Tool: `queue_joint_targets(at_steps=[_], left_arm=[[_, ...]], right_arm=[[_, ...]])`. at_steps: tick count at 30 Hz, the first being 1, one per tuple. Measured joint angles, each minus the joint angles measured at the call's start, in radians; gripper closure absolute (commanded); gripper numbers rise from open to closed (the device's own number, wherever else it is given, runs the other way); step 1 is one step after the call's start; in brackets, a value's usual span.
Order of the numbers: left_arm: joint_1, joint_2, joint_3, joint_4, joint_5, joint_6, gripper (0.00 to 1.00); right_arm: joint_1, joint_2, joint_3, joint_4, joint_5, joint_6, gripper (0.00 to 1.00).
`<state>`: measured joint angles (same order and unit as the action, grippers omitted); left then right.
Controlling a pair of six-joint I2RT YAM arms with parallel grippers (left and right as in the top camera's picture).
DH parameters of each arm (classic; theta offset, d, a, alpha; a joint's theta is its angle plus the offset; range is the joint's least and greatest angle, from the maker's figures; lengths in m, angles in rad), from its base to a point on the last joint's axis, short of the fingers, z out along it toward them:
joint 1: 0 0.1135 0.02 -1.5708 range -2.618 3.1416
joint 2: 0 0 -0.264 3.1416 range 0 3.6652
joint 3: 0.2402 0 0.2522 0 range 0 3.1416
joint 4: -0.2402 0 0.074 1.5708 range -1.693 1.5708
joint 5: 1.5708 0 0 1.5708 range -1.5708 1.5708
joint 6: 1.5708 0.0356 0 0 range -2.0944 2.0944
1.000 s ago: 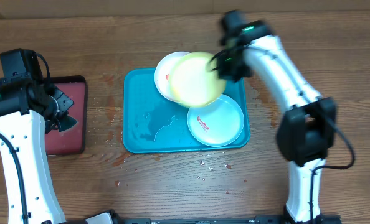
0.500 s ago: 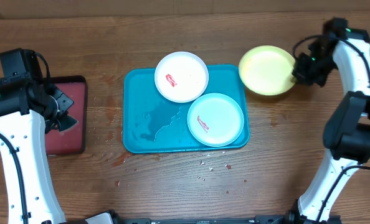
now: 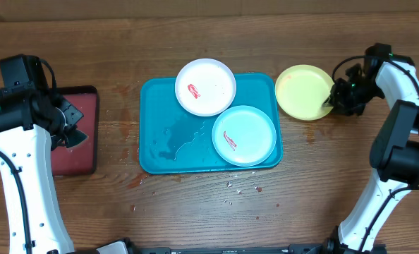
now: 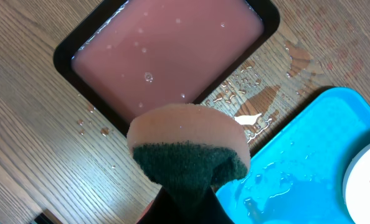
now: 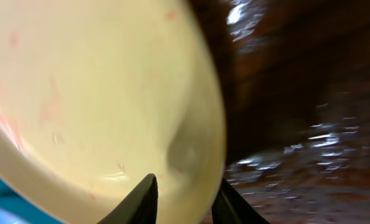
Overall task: Clean dirty plates on tray and stack at the side
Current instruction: 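Set the yellow plate down on the table and release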
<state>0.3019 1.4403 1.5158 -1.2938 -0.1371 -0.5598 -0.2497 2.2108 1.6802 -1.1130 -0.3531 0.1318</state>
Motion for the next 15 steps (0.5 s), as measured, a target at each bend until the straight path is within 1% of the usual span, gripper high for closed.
queue_joint_targets(at_steps=[3, 4, 5, 6, 7, 11, 15], left_arm=[[0.0, 0.0, 0.0, 0.0, 0.007, 0.0, 0.96], [0.0, 0.0, 0.0, 0.0, 0.008, 0.0, 0.96], [0.0, 0.0, 0.0, 0.0, 0.011, 0.0, 0.96], [0.0, 0.0, 0.0, 0.0, 0.013, 0.0, 0.96], [0.0, 0.0, 0.0, 0.001, 0.014, 0.0, 0.96], [0.0, 0.0, 0.0, 0.005, 0.017, 0.001, 0.96], [0.0, 0.0, 0.0, 0.006, 0.018, 0.0, 0.96]], right_arm=[[0.028, 0.0, 0.051, -0.032, -0.05, -0.005, 0.66], [0.041, 0.0, 0.079, -0.042, -0.065, -0.006, 0.63], [0.056, 0.0, 0.111, -0.054, -0.079, -0.007, 0.59], [0.071, -0.002, 0.143, -0.063, -0.088, -0.006, 0.47], [0.091, -0.003, 0.182, -0.079, -0.092, -0.005, 0.41], [0.168, -0.019, 0.298, -0.118, -0.071, 0.008, 0.41], [0.237, -0.041, 0.336, -0.088, -0.041, 0.03, 0.42]])
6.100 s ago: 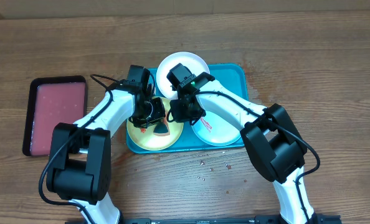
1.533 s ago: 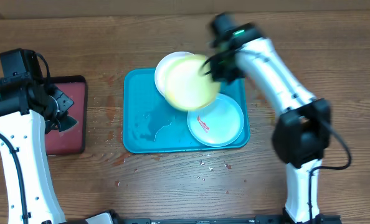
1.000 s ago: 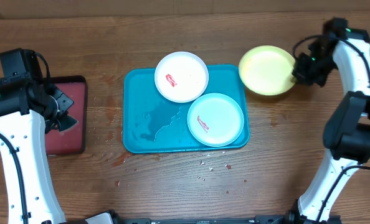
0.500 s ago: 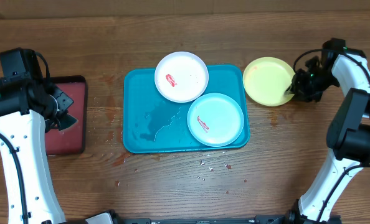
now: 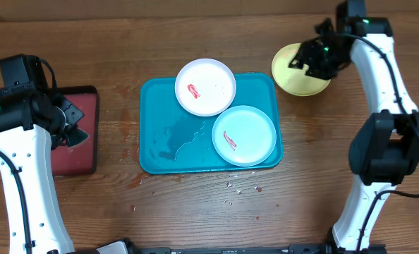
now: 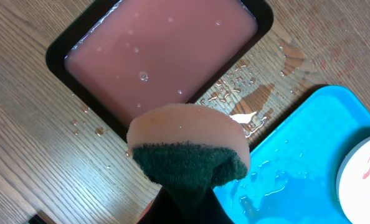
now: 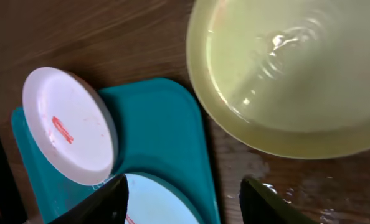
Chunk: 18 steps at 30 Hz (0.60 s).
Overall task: Clean dirty plates on tray and stack at the side
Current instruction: 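Set the yellow plate down on the table and release, then move the right gripper to the white plate's rim and grip it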
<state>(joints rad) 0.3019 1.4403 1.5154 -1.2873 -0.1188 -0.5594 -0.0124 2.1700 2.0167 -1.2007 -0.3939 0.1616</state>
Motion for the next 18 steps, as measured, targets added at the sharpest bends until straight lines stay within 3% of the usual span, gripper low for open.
queue_joint_targets(at_steps=[8, 12, 18], left_arm=[[0.0, 0.0, 0.0, 0.002, 0.001, 0.0, 0.96], [0.0, 0.0, 0.0, 0.005, 0.003, 0.0, 0.96], [0.0, 0.0, 0.0, 0.005, 0.003, 0.0, 0.96]], right_arm=[[0.109, -0.003, 0.0, 0.137, 0.031, 0.016, 0.38], [0.193, 0.005, 0.0, 0.211, 0.065, 0.007, 0.3], [0.318, 0.089, 0.0, 0.274, 0.158, 0.001, 0.29]])
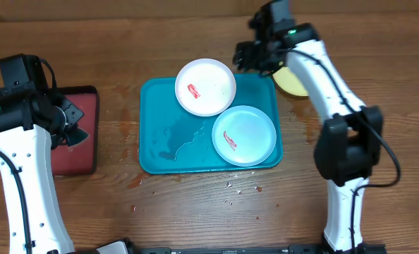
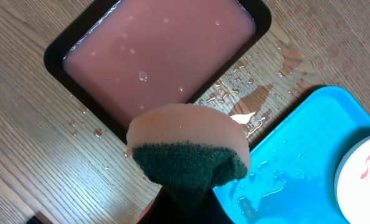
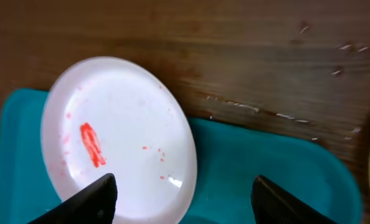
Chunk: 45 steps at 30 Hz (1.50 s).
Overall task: Clean dirty plates on tray and stack at the side
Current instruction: 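Move the right gripper to the white plate's rim and grip it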
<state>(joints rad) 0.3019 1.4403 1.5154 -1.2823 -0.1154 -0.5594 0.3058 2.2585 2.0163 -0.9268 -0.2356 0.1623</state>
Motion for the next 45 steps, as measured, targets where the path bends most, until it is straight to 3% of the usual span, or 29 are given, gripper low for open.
queue_joint_targets(at_steps=[4, 15, 31, 39, 45], left_arm=[[0.0, 0.0, 0.0, 0.0, 0.0, 0.0, 0.96], [0.0, 0.0, 0.0, 0.0, 0.003, 0.0, 0.96], [0.0, 0.0, 0.0, 0.0, 0.008, 0.0, 0.96], [0.0, 0.0, 0.0, 0.0, 0.008, 0.0, 0.96], [0.0, 0.0, 0.0, 0.0, 0.008, 0.0, 0.96]], right_arm=[[0.038, 0.08, -0.001, 0.018, 0.037, -0.003, 0.31], [0.07, 0.108, -0.005, 0.027, 0.072, -0.008, 0.68], [0.22, 0.108, -0.005, 0.024, 0.114, 0.015, 0.66], [0.213, 0.109, -0.005, 0.097, 0.156, 0.042, 0.59], [0.212, 0.14, -0.005, 0.143, 0.154, 0.047, 0.59]])
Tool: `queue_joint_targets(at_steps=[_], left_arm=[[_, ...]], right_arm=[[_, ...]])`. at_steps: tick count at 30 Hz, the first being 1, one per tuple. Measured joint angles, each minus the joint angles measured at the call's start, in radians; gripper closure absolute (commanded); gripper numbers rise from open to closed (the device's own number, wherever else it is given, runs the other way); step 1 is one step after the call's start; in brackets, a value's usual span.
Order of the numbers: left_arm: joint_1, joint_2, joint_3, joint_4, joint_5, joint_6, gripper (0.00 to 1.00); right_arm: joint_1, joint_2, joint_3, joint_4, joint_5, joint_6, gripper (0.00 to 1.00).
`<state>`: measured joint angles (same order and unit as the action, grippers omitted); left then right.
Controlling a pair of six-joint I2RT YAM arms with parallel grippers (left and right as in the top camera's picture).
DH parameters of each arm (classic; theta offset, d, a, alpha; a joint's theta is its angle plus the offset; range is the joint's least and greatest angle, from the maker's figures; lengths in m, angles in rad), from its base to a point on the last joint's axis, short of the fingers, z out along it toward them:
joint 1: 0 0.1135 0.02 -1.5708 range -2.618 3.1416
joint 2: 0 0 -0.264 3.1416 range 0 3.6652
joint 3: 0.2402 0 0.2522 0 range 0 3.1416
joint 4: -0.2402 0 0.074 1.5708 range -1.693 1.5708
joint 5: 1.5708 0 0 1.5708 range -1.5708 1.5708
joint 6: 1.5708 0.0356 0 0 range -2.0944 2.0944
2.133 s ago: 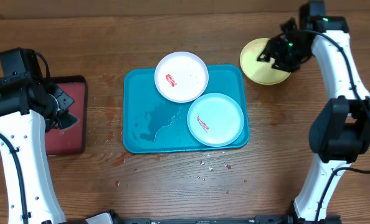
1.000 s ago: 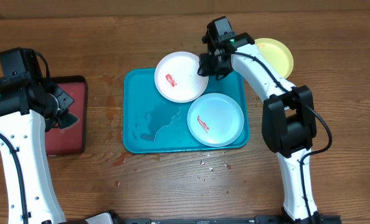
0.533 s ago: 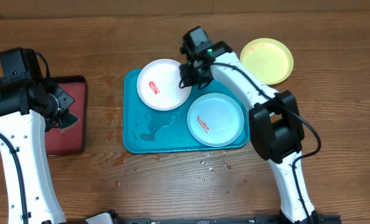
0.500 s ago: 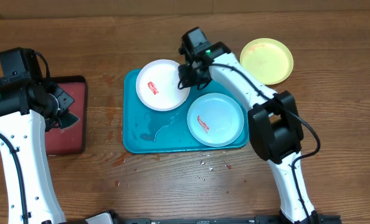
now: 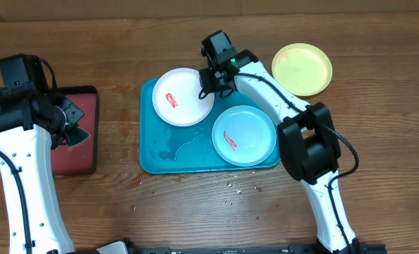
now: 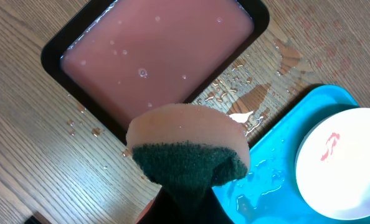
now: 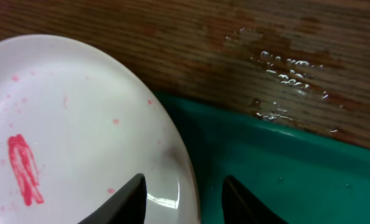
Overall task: Clean dirty plates on tray and stack at the side
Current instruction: 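Move the right gripper to the white plate's rim and grip it, then bring the left gripper with sponge onto the white plate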
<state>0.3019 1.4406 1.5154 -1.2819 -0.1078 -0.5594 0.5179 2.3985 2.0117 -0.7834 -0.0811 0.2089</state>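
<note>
A white plate point(image 5: 178, 99) with a red smear lies at the far left of the teal tray point(image 5: 167, 152). My right gripper point(image 5: 211, 81) is shut on its right rim. In the right wrist view the gripper point(image 7: 184, 180) has one finger on the white plate point(image 7: 66, 124) and the other over the tray point(image 7: 284, 180). A light blue plate point(image 5: 244, 135), also smeared red, sits at the tray's near right. My left gripper point(image 5: 72, 125) holds a green-backed sponge point(image 6: 188, 146) above the table. The left gripper point(image 6: 188, 186) is hidden under the sponge.
A yellow plate point(image 5: 303, 69) lies on the table to the right of the tray. A dark basin point(image 5: 72, 152) of pinkish water stands left of the tray, with water drops on the wood beside the basin point(image 6: 154, 56). Crumbs lie in front of the tray.
My right gripper was open above the tray's far edge and is now shut on the white plate's right rim. The white plate lies further left and slightly nearer on the tray. The left arm is unchanged.
First my right gripper was shut on the yellow plate's rim, right of the tray. Then it hung open above that plate, which stayed on the table. Then it was over the white plate, and now it grips that plate. All along the left gripper held the sponge by the basin.
</note>
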Motion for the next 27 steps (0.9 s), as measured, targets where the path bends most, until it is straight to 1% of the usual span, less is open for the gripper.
queue_joint_targets(at_steps=[4, 7, 10, 12, 14, 19, 23, 24, 25, 27], left_arm=[[0.0, 0.0, 0.0, 0.0, 0.0, 0.0, 0.96], [0.0, 0.0, 0.0, 0.0, 0.0, 0.0, 0.96], [0.0, 0.0, 0.0, 0.001, 0.005, 0.001, 0.96], [0.0, 0.0, 0.0, 0.018, 0.029, 0.018, 0.96], [-0.002, 0.0, 0.0, 0.044, 0.077, 0.059, 0.95], [-0.055, 0.0, 0.0, 0.068, 0.199, 0.163, 0.96], [-0.138, 0.004, 0.0, 0.072, 0.242, 0.2, 0.96], [-0.16, 0.008, 0.0, 0.074, 0.248, 0.205, 0.96], [-0.18, 0.014, 0.0, 0.076, 0.251, 0.208, 0.96], [-0.217, 0.035, 0.0, 0.078, 0.258, 0.217, 0.96]], right_arm=[[0.0, 0.035, 0.0, -0.007, -0.013, 0.002, 0.66], [0.001, 0.039, 0.0, -0.02, -0.018, 0.002, 0.8], [0.002, 0.039, 0.003, -0.052, -0.029, 0.003, 0.86], [0.004, 0.039, 0.008, -0.082, -0.045, 0.008, 0.93], [0.007, 0.039, 0.015, -0.126, -0.057, 0.02, 0.96], [0.018, 0.028, 0.025, -0.248, -0.098, 0.05, 0.96], [0.036, 0.024, 0.025, -0.334, -0.145, 0.079, 0.95], [0.043, 0.024, 0.025, -0.352, -0.153, 0.09, 0.9], [0.052, 0.024, 0.025, -0.365, -0.16, 0.105, 0.8], [0.074, 0.024, 0.024, -0.381, -0.17, 0.128, 0.65]])
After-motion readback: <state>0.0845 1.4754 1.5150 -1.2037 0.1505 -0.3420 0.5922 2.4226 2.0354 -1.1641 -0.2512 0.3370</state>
